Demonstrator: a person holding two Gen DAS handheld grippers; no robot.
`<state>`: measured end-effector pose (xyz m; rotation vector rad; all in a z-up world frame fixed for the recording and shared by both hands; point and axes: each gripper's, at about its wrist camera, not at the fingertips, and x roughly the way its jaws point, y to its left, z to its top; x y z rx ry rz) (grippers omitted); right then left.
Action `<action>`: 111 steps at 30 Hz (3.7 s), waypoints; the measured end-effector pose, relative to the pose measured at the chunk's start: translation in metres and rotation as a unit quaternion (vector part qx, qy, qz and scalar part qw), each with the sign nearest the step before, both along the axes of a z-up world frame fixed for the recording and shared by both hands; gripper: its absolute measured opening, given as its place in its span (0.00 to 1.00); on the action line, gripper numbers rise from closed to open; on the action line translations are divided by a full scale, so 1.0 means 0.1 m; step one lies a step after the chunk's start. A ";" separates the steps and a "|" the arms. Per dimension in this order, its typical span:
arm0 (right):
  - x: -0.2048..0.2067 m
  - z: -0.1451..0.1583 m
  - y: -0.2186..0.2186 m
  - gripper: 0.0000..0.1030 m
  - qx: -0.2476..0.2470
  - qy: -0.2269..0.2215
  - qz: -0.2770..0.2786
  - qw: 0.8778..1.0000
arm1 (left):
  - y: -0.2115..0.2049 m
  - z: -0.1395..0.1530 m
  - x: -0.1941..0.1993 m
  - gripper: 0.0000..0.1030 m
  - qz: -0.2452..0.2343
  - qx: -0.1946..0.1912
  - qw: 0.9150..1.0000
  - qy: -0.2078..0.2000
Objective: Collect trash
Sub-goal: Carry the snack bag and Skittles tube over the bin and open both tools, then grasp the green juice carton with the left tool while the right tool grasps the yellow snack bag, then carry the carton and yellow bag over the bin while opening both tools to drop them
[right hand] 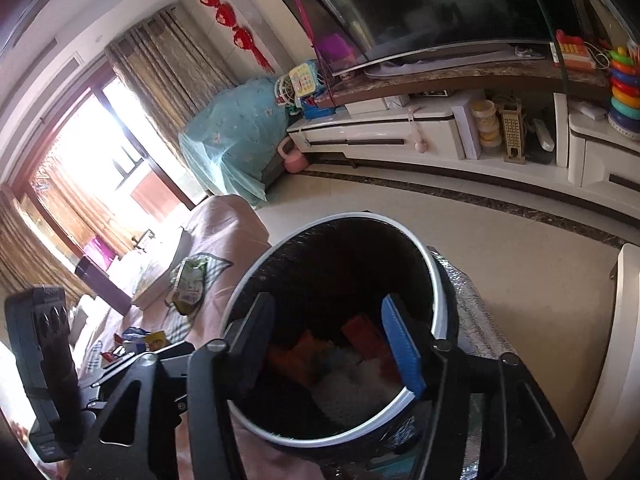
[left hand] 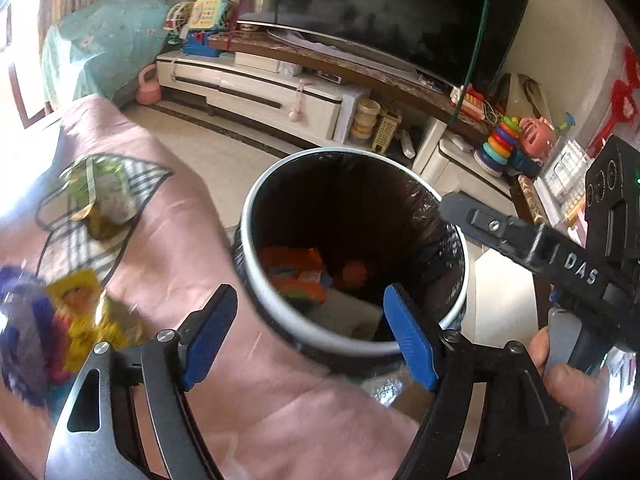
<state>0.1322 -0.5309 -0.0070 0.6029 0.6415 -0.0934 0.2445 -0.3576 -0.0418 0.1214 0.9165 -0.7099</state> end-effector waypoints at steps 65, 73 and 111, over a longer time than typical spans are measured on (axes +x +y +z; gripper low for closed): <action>0.90 -0.27 2.24 0.51 -0.076 0.066 0.130 0.986 | 3.16 -0.35 0.90 0.53 0.014 0.090 0.992 -0.082; 0.70 -0.18 2.25 0.35 -0.082 0.046 0.154 0.984 | 3.00 -0.35 0.34 0.29 0.064 0.063 0.995 -0.047; -0.30 -0.34 1.58 0.41 -0.017 0.042 0.148 0.988 | 1.84 -0.22 -0.84 0.29 0.062 0.006 0.997 -0.035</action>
